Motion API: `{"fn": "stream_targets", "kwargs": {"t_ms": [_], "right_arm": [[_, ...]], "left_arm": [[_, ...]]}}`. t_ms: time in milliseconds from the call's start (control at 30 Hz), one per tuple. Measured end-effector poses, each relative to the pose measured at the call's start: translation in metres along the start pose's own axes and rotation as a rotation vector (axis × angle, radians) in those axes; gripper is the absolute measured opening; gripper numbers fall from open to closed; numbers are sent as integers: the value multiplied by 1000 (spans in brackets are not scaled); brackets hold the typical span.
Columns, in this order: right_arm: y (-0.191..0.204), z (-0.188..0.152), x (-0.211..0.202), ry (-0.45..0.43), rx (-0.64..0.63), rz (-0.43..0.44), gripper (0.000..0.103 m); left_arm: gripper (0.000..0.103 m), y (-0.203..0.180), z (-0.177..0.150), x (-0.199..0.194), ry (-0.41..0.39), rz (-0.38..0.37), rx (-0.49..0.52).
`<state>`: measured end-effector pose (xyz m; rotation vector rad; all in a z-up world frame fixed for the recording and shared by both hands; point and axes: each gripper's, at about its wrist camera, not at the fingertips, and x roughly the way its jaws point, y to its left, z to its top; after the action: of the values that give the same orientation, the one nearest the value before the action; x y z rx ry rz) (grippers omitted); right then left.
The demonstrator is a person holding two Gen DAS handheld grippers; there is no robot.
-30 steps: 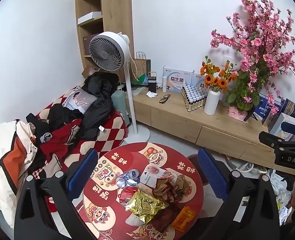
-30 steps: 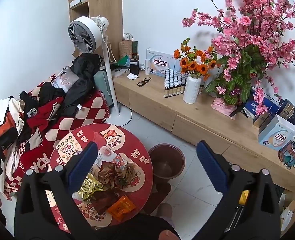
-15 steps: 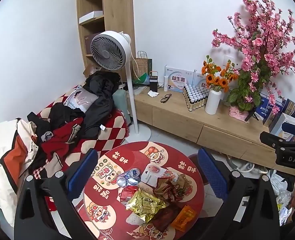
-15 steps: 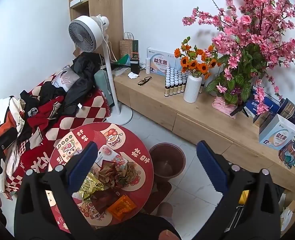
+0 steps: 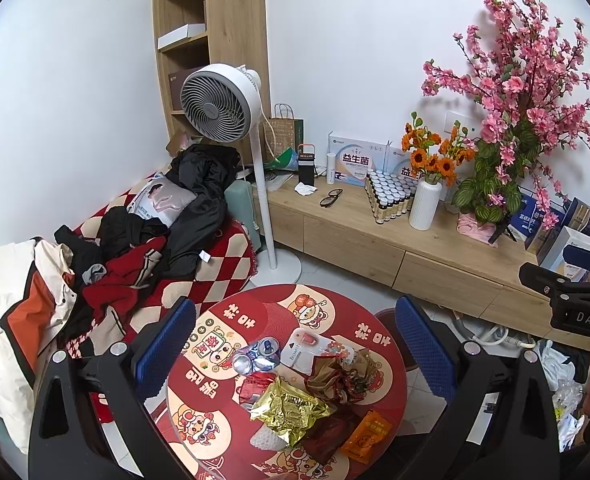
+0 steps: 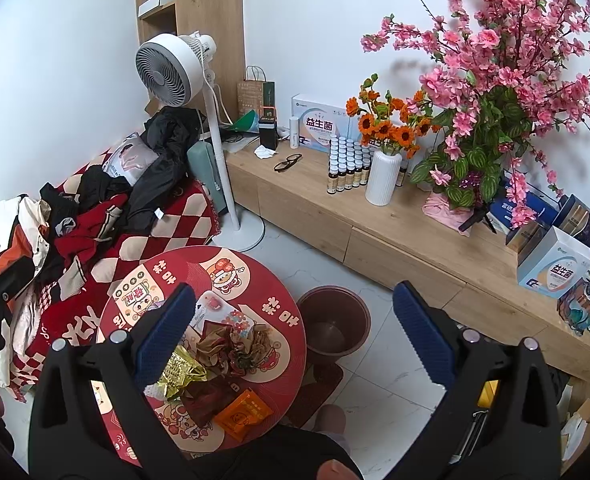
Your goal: Collect trash
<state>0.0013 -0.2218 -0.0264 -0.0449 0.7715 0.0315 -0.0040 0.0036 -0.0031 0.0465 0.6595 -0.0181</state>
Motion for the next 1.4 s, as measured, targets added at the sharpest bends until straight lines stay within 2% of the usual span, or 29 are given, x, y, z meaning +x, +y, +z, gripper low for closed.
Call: {"fn": "stream_targets", "kwargs": {"t_ms": [1267,1400], "right_arm": [[6,-2,5,4,-4,0,97],[13,-2,6,5,-9,1,97]], "left_arm": [[98,5,1,-8,1,3,-5],[98,12,1,0,3,4,-9]]}}
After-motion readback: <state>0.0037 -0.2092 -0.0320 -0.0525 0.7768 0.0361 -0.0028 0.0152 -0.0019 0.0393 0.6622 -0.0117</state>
